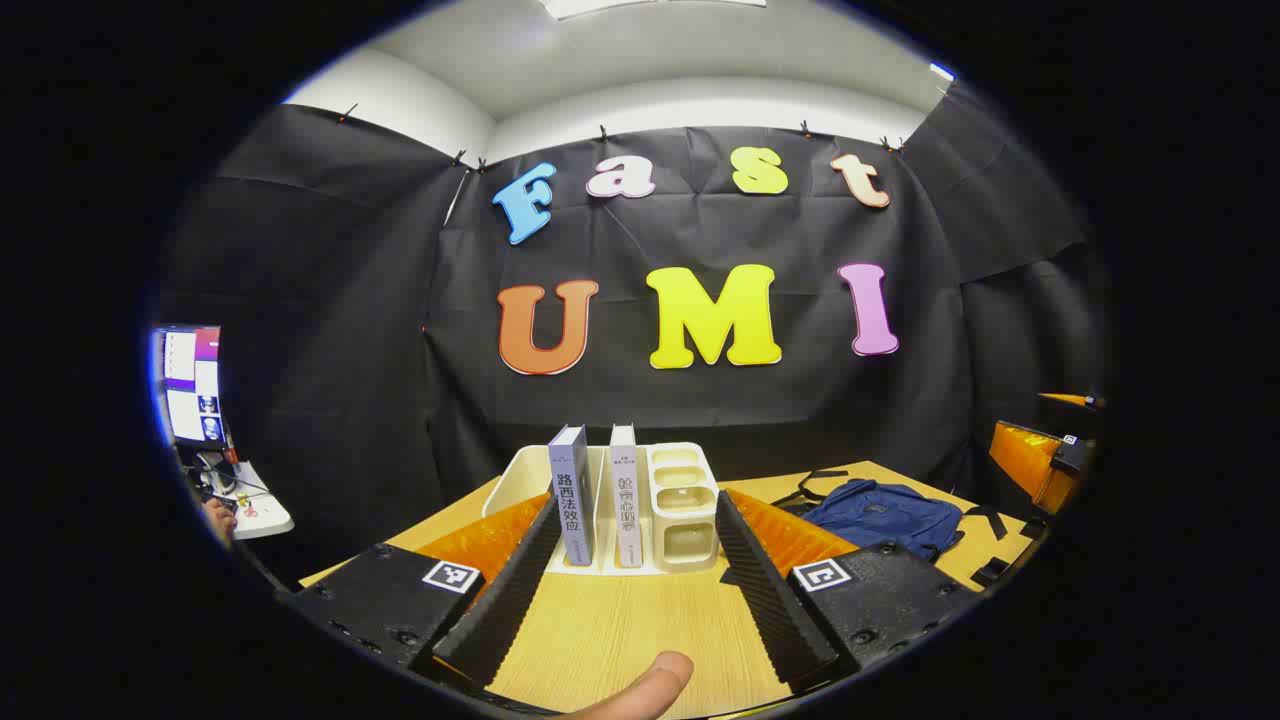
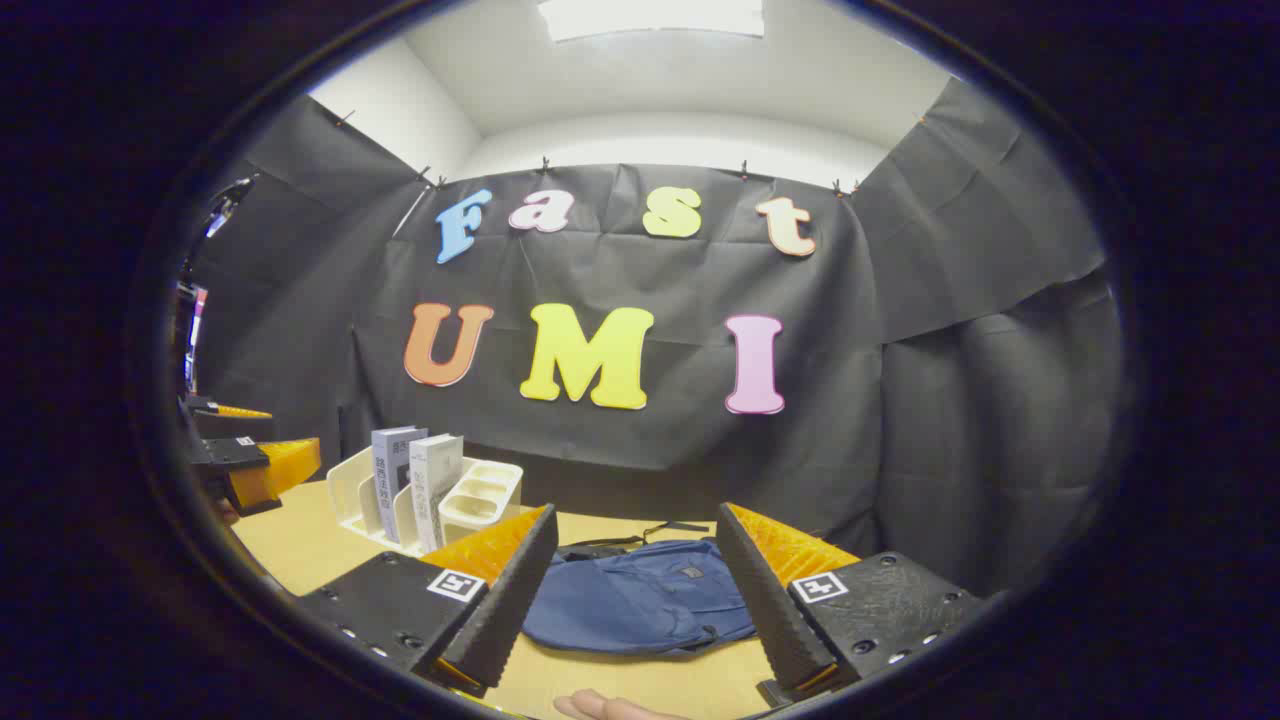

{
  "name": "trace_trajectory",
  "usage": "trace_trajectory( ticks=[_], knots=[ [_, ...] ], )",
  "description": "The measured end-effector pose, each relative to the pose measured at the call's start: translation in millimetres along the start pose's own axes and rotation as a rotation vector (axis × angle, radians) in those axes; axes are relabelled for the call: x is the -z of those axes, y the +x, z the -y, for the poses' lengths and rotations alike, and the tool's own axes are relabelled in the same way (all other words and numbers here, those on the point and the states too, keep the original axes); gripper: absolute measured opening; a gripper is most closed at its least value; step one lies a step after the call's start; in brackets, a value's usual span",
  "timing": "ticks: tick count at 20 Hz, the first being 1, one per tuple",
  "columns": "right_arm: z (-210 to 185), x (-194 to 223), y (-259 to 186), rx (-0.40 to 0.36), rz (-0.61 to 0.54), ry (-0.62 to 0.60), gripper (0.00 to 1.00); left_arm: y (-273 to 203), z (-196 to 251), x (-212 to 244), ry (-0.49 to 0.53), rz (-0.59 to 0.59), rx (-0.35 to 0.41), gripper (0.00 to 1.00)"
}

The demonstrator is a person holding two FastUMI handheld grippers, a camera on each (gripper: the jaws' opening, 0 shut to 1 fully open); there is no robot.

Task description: Open the schoolbag, grab two books from the bookshelf and put them into the schoolbag.

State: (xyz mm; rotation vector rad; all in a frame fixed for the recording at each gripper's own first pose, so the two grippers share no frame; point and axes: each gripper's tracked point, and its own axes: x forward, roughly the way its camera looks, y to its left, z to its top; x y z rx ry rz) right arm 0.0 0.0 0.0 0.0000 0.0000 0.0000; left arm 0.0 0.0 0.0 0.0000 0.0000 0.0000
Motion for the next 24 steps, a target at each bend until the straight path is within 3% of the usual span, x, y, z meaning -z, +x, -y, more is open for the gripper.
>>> trace_trajectory(
  ticks=[3, 6, 12, 24],
  knots=[
    [-3, 3, -2, 0.007, -0.005, -0.010, 0.97, -2, 2, 0, 0.009, 0.002, 0.030, 0.94],
    [-3, 7, -2, 0.012, -0.023, -0.004, 0.97, -1, 2, 2, 0.012, -0.008, 0.045, 0.98],
    [-1, 23, 2, -0.001, -0.072, 0.029, 0.97, 4, -14, 9, 0.001, -0.034, 0.003, 0.98],
    [-2, 49, 13, -0.007, -0.141, 0.008, 0.95, 11, -14, 19, -0.012, -0.072, 0.009, 0.98]
  ],
)
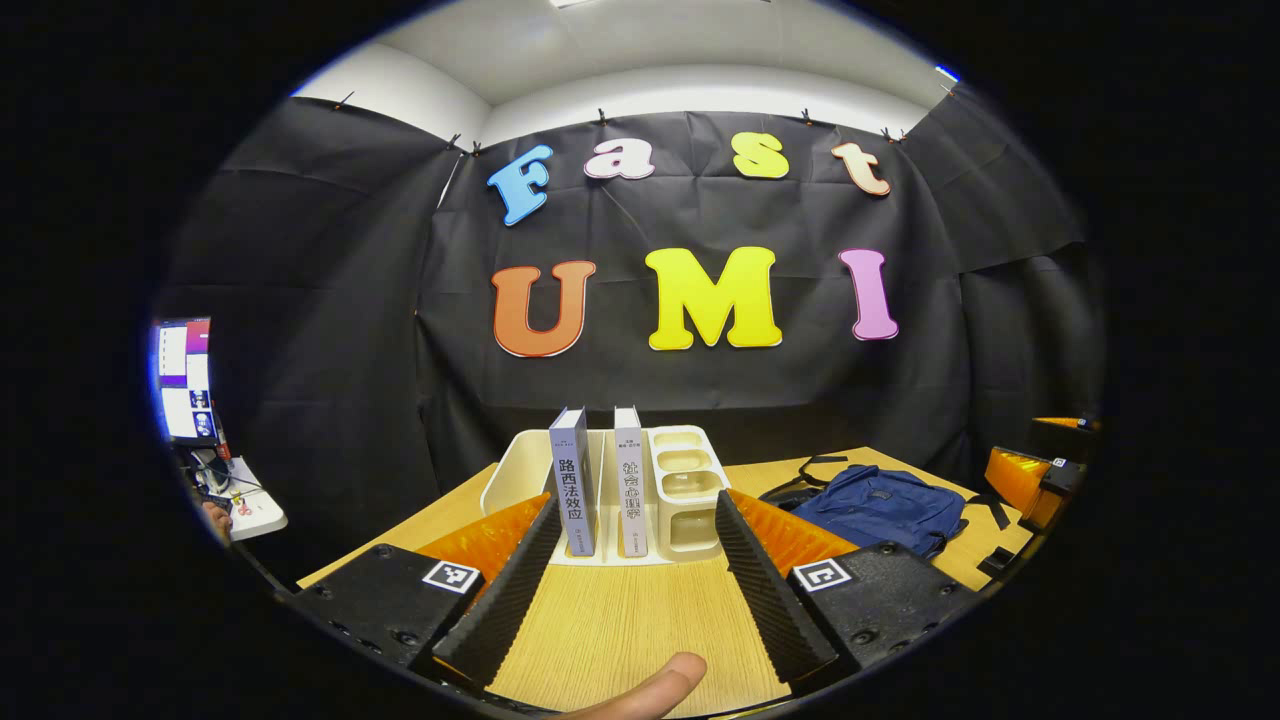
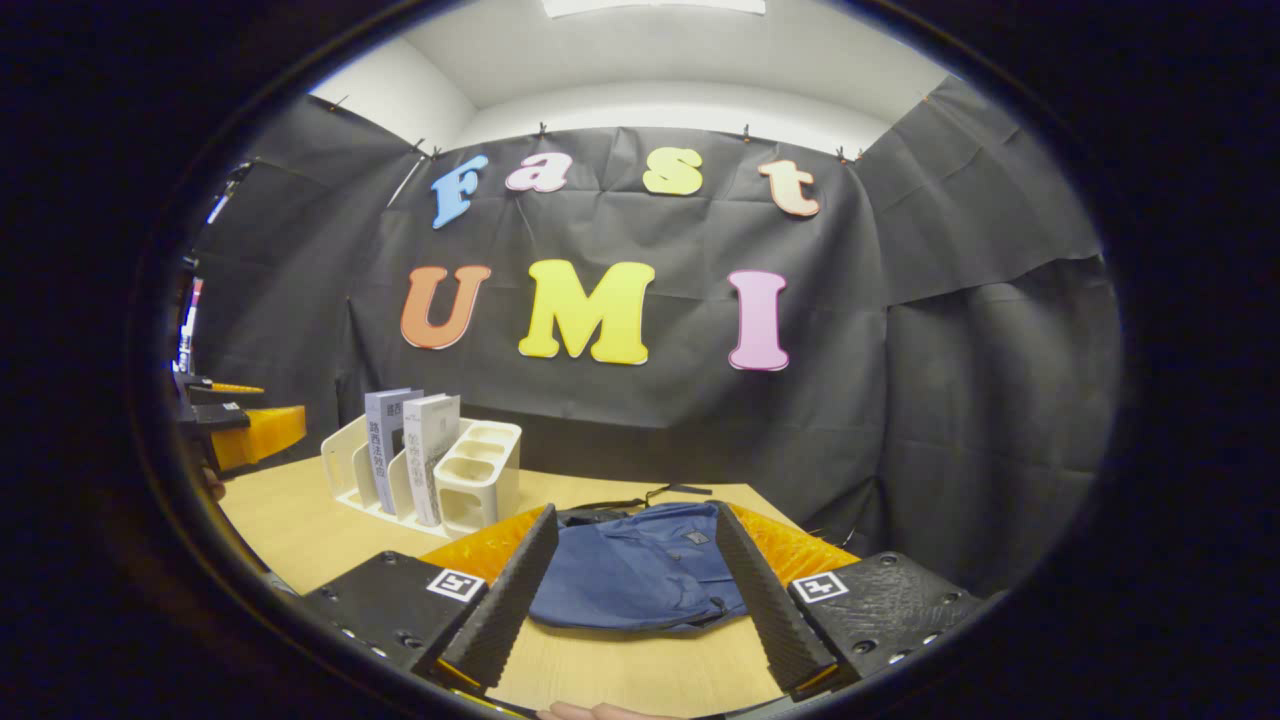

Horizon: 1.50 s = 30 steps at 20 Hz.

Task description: Open the schoolbag, grab two books from the bookshelf and put them into the schoolbag.

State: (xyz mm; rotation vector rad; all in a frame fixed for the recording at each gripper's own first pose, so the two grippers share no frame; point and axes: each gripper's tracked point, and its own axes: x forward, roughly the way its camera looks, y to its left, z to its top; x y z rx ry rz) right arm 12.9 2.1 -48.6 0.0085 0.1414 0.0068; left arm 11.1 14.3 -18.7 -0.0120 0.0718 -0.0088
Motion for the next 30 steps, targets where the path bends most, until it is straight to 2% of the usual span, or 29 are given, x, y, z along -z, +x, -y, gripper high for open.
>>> trace_trajectory(
  ticks=[4, 5, 12, 16, 17, 18, 20, 23, 24, 25, 30],
  knots=[
    [-13, 20, 14, -0.008, -0.072, -0.028, 0.95, 1, -3, 1, 0.001, -0.004, -0.003, 0.98],
    [-21, 24, 18, -0.018, -0.087, -0.037, 0.98, 0, -2, 1, 0.002, -0.004, -0.002, 0.98],
    [-80, 70, 50, -0.114, -0.211, -0.117, 0.95, 1, -6, 0, -0.001, 0.014, 0.002, 0.98],
    [-112, 106, 82, -0.149, -0.319, -0.167, 0.98, 8, -19, 5, -0.020, -0.006, -0.029, 0.98],
    [-120, 117, 91, -0.158, -0.353, -0.183, 0.95, 12, -27, 5, -0.024, -0.010, -0.039, 0.98],
    [-126, 129, 100, -0.162, -0.385, -0.202, 0.98, 13, -32, 5, -0.028, -0.013, -0.045, 0.98],
    [-134, 149, 119, -0.156, -0.443, -0.261, 0.95, 13, -37, 8, -0.034, -0.017, -0.056, 0.98],
    [-138, 172, 137, -0.113, -0.497, -0.340, 0.95, 17, -51, 15, -0.030, -0.031, -0.090, 0.98],
    [-140, 178, 144, -0.101, -0.512, -0.358, 0.98, 19, -52, 16, -0.032, -0.037, -0.093, 0.98],
    [-140, 182, 150, -0.085, -0.523, -0.382, 0.95, 19, -52, 17, -0.036, -0.044, -0.092, 0.98],
    [-139, 189, 172, -0.010, -0.526, -0.510, 0.94, 21, -43, 18, -0.061, -0.053, -0.055, 0.98]
  ],
)
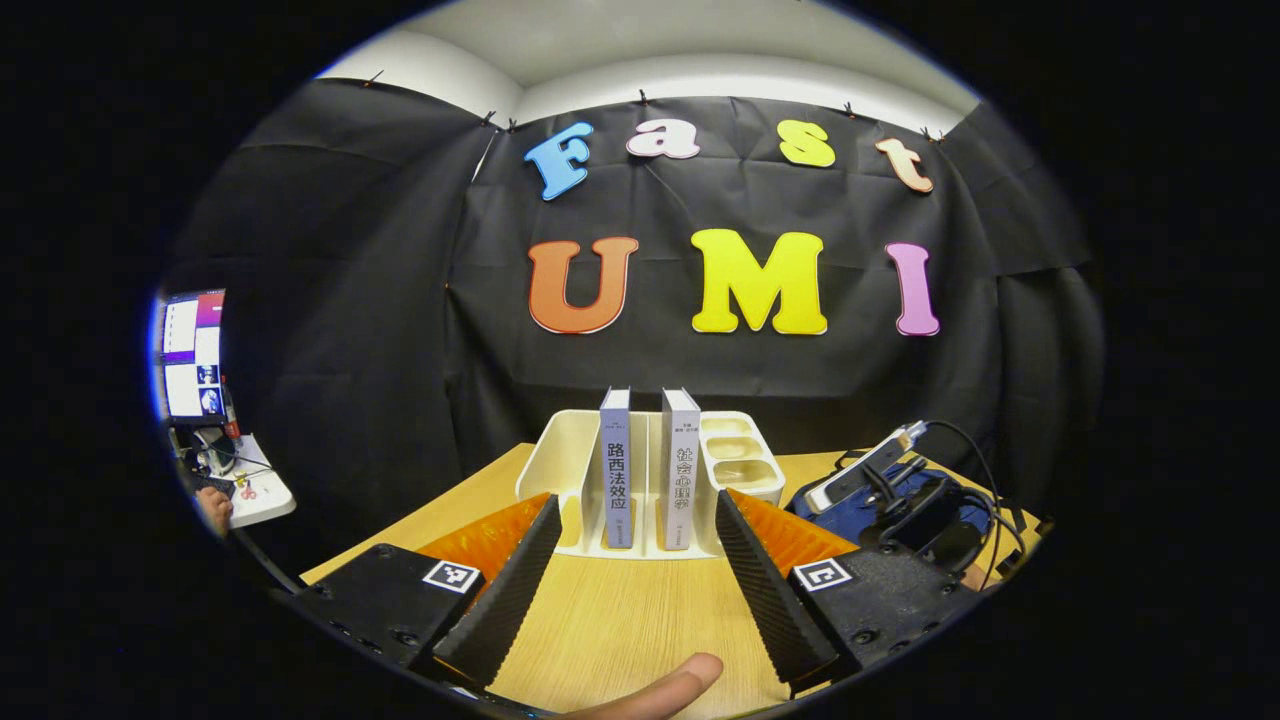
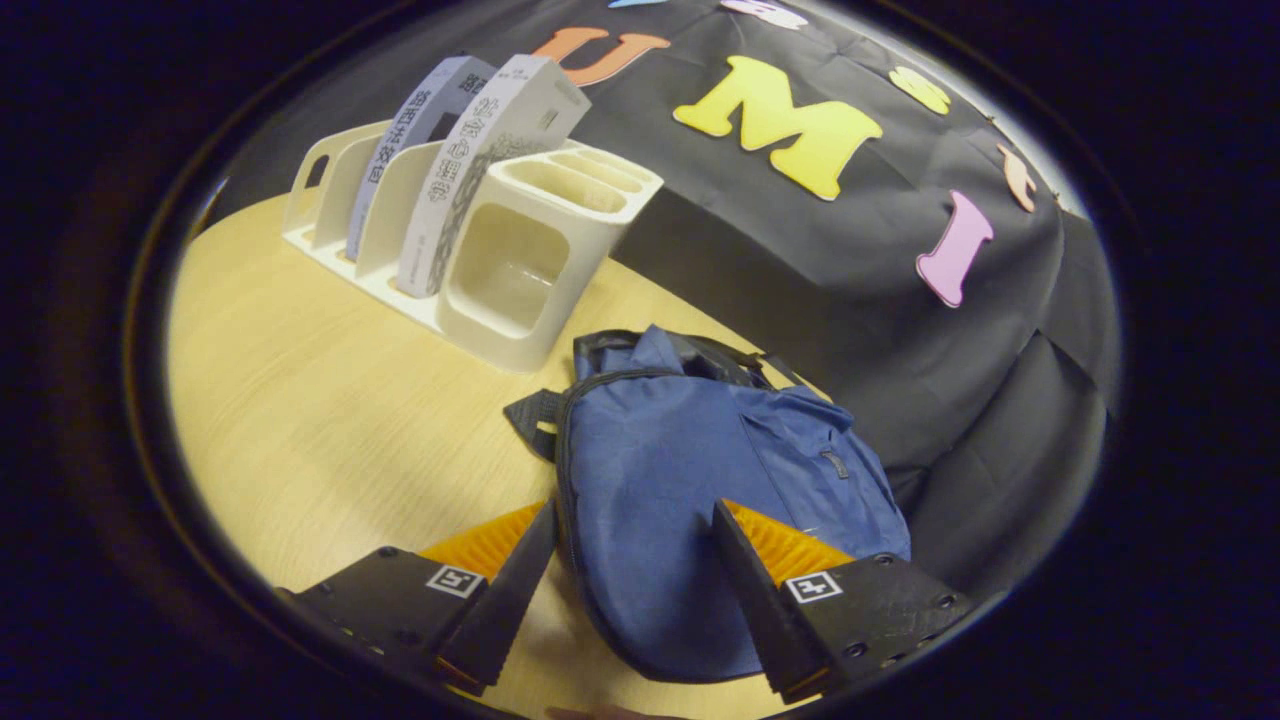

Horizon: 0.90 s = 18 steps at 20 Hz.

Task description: Open the schoolbag, grab two books from the bookshelf and put them into the schoolbag.

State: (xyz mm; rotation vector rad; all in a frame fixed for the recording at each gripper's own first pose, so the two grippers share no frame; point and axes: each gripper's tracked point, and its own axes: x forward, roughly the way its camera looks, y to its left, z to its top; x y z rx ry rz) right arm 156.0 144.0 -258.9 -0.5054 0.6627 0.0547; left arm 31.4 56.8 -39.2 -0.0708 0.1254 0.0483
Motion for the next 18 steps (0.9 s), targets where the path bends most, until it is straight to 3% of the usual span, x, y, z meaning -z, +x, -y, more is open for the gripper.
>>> trace_trajectory(
  ticks=[1, 4, 5, 9, 11, 14, 15, 17, 18],
  knots=[
    [1, -3, 1, 0.016, 0.009, -0.011, 0.99, -1, 0, 0, -0.002, 0.000, 0.006, 0.98],
    [1, -6, -1, 0.033, 0.004, -0.023, 0.87, -2, 0, -1, -0.002, 0.002, 0.009, 0.98],
    [5, -7, -2, 0.049, 0.000, -0.020, 0.90, -3, 0, 0, -0.002, 0.002, 0.009, 0.98],
    [17, -17, -17, 0.053, 0.016, 0.038, 0.70, -2, -3, -1, -0.006, 0.002, 0.002, 0.98],
    [27, -22, -16, 0.095, 0.024, 0.023, 0.76, -1, -4, 0, -0.008, -0.001, 0.000, 0.98],
    [32, -21, -3, 0.108, 0.016, 0.081, 0.61, -1, -3, 1, -0.009, -0.004, -0.002, 0.98],
    [36, -21, 2, 0.114, 0.013, 0.076, 0.61, -1, -2, 1, -0.008, -0.004, -0.003, 0.98],
    [38, -22, 7, 0.103, 0.013, 0.101, 0.49, -1, -1, 2, -0.003, -0.006, 0.002, 0.98],
    [40, -23, 9, 0.097, 0.013, 0.112, 0.30, 0, 1, 3, 0.000, -0.009, 0.005, 0.98]
  ],
)
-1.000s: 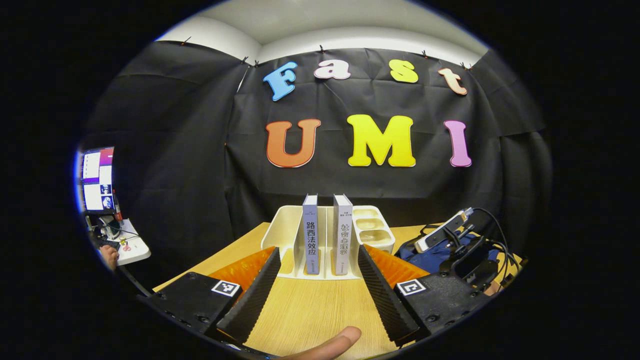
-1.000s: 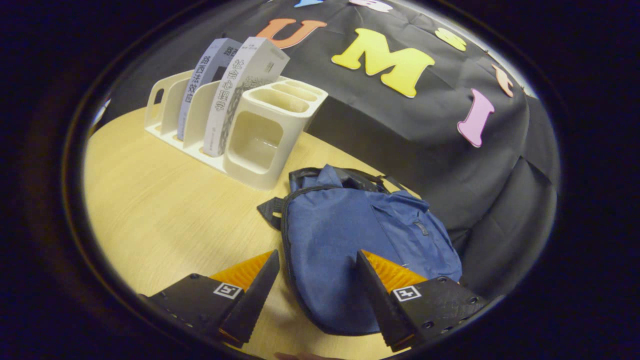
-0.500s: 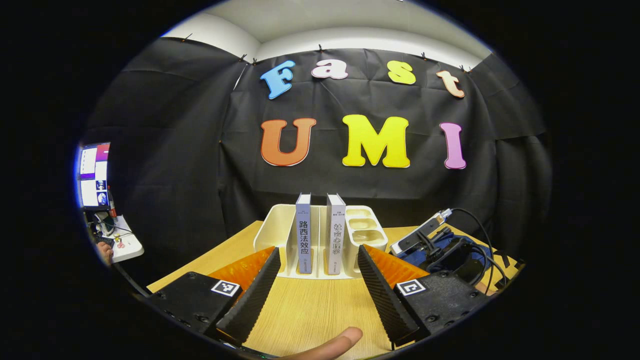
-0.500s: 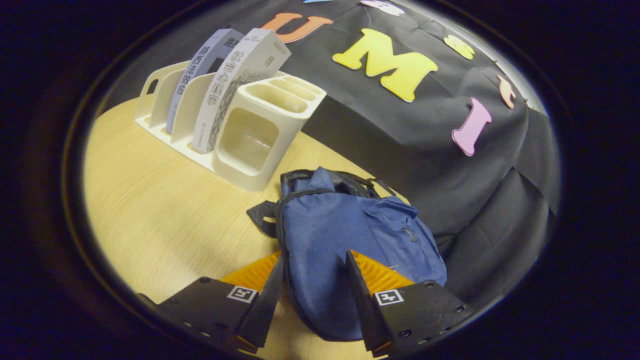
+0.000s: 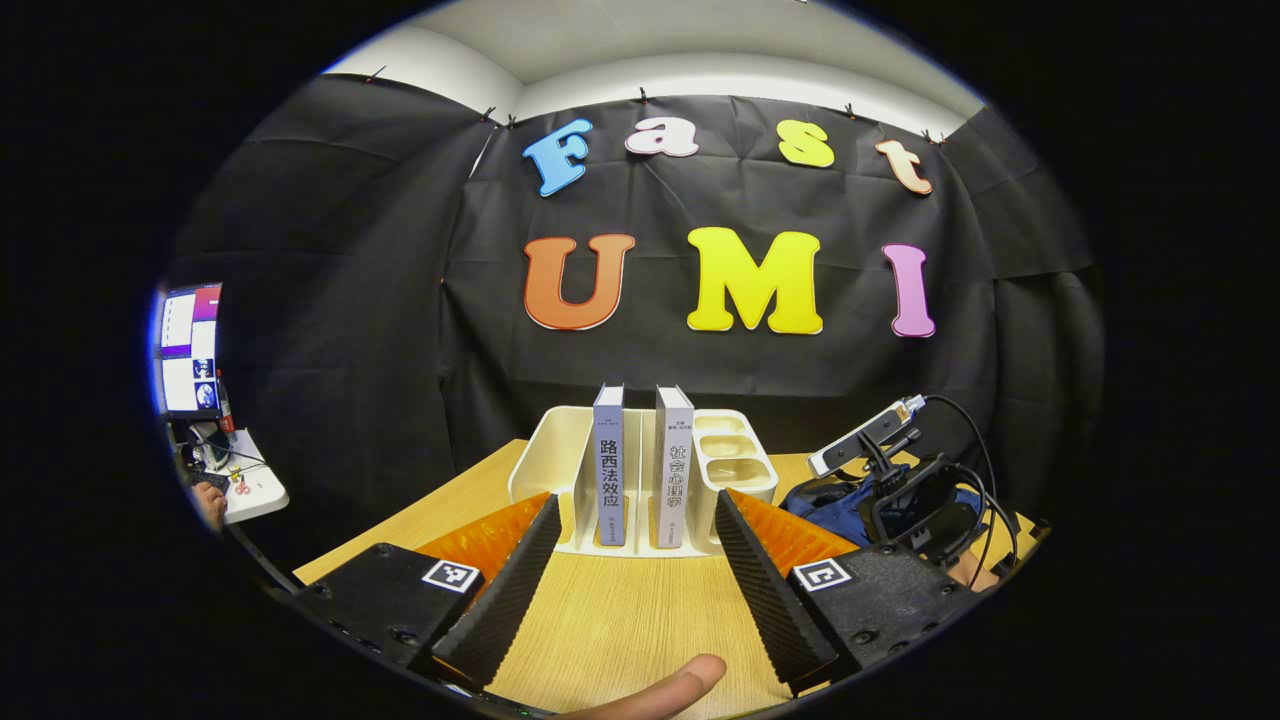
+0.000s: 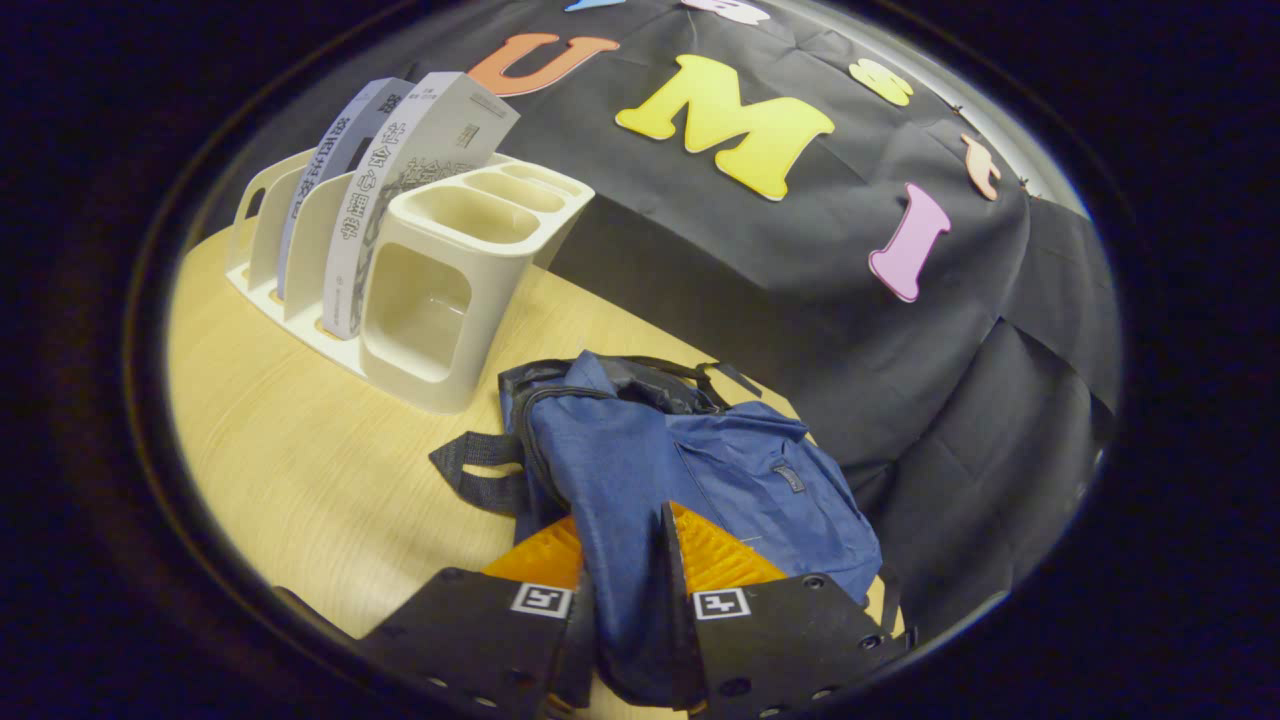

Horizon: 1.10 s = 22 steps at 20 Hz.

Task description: Open the schoolbag, grab two books from the bookshelf and put them into the schoolbag.

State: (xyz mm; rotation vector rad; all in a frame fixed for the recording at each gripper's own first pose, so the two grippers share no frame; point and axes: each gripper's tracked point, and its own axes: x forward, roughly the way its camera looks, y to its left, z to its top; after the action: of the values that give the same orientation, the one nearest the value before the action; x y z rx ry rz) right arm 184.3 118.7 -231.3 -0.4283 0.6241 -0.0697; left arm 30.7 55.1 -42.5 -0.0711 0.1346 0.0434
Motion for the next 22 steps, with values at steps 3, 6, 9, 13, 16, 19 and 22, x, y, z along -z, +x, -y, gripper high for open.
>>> trace_trajectory(
  ticks=[3, 6, 9, 13, 16, 19, 22],
  knots=[
    [10, -12, -2, -0.016, 0.031, 0.013, 0.10, 1, 1, 2, 0.008, -0.008, 0.001, 0.98],
    [25, -20, -7, -0.052, 0.032, 0.064, 0.05, 2, 4, 2, 0.011, -0.009, 0.003, 0.98],
    [57, -38, -13, -0.058, 0.051, 0.111, 0.04, 1, 5, 3, 0.013, -0.009, 0.004, 0.98],
    [103, -63, -16, -0.052, 0.075, 0.154, 0.04, 4, 6, 3, 0.003, -0.002, 0.001, 0.98],
    [134, -80, -17, -0.041, 0.098, 0.170, 0.04, 12, 4, 10, 0.012, -0.017, -0.005, 0.98],
    [160, -92, -17, -0.038, 0.121, 0.189, 0.04, 19, 2, 18, 0.020, -0.038, -0.013, 0.98],
    [183, -99, -15, -0.048, 0.134, 0.213, 0.04, 27, -1, 23, 0.014, -0.051, -0.021, 0.98]
  ],
)
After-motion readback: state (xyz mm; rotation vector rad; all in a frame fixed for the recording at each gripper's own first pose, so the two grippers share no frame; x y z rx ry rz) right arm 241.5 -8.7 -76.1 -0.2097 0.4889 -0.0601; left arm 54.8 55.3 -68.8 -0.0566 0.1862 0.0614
